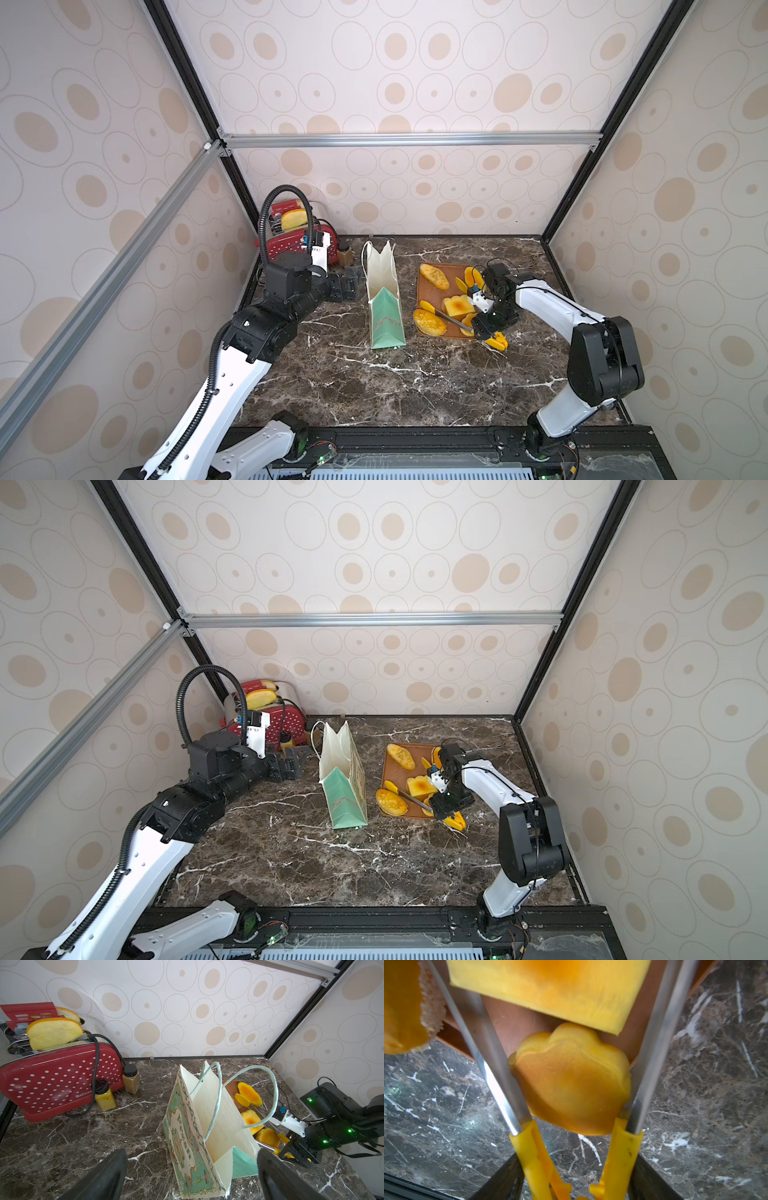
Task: Pack bread into a paper bag
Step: Pick up the clamp from the plate.
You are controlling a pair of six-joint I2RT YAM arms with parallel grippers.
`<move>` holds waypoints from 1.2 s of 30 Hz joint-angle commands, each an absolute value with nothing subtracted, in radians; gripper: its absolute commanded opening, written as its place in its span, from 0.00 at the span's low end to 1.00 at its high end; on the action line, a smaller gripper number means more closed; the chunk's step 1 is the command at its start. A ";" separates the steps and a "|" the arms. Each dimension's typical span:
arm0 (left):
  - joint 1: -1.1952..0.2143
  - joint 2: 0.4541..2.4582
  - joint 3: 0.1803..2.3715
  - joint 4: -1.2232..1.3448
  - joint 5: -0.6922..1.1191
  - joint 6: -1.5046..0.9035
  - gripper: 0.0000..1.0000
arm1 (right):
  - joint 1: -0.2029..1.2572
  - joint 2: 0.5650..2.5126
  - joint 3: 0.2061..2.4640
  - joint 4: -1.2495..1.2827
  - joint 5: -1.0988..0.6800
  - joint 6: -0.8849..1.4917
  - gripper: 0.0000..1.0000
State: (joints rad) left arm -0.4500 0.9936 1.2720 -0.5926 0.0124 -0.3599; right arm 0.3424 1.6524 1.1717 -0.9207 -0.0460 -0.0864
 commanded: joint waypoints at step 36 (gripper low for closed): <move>-0.457 0.982 1.293 -0.605 -0.014 -0.391 0.99 | 0.398 1.622 1.211 -0.948 -0.001 -0.038 0.59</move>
State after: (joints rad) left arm -0.4500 0.9852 1.2720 -0.5938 -0.0063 -0.3782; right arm 0.3923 1.6772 1.1728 -0.9085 0.0170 -0.0582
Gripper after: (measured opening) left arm 0.990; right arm 0.614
